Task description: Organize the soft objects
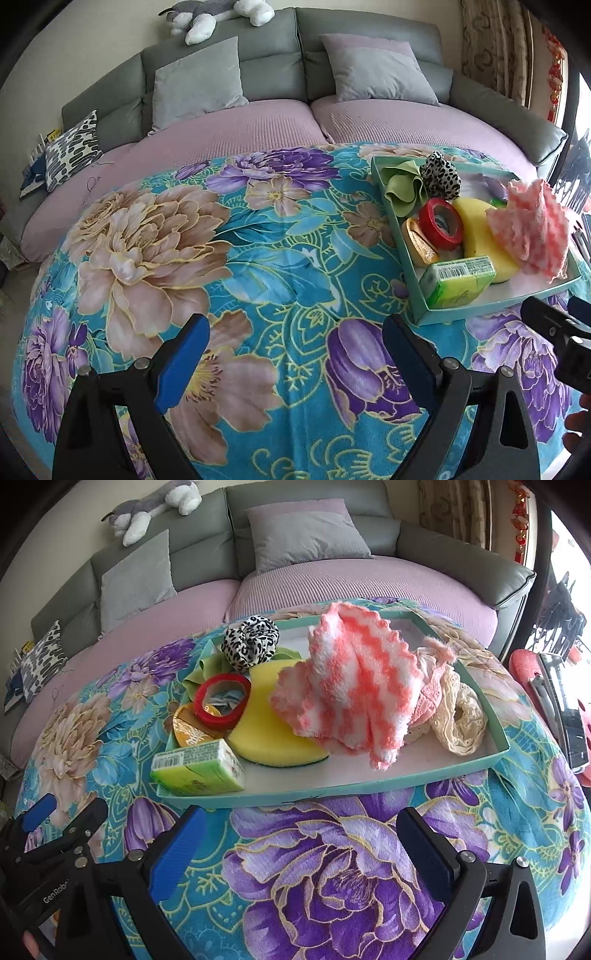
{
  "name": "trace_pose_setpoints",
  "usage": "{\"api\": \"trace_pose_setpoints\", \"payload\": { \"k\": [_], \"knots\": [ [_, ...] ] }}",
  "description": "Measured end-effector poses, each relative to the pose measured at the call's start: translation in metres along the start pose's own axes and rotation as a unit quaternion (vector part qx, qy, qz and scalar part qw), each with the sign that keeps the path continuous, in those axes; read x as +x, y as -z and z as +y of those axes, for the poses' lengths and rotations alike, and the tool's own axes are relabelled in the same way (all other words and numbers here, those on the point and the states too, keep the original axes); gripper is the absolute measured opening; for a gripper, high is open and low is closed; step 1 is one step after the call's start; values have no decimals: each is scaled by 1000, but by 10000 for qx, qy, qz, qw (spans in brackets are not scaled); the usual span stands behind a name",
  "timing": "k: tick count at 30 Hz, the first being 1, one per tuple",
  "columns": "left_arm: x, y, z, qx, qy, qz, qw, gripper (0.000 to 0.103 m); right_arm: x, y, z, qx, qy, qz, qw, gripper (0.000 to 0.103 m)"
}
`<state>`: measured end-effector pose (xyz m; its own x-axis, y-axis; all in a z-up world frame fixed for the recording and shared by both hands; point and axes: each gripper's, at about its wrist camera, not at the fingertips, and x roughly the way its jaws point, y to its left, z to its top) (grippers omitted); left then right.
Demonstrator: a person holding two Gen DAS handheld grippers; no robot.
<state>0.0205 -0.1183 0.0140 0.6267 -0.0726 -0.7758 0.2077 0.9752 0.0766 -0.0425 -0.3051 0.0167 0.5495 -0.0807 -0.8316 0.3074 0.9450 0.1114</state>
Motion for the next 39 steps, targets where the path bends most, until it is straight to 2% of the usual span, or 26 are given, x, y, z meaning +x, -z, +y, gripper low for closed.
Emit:
{"api": "trace_pose_setpoints", "payload": {
  "k": [15, 39],
  "knots": [
    [13, 1, 2, 45, -154, 164, 9997, 95, 11, 0, -4, -27, 126, 109, 9999, 103],
    [19, 0, 2, 1, -41, 279, 9996, 95, 13, 2, -5, -64, 224, 188, 9996, 103]
  ]
}}
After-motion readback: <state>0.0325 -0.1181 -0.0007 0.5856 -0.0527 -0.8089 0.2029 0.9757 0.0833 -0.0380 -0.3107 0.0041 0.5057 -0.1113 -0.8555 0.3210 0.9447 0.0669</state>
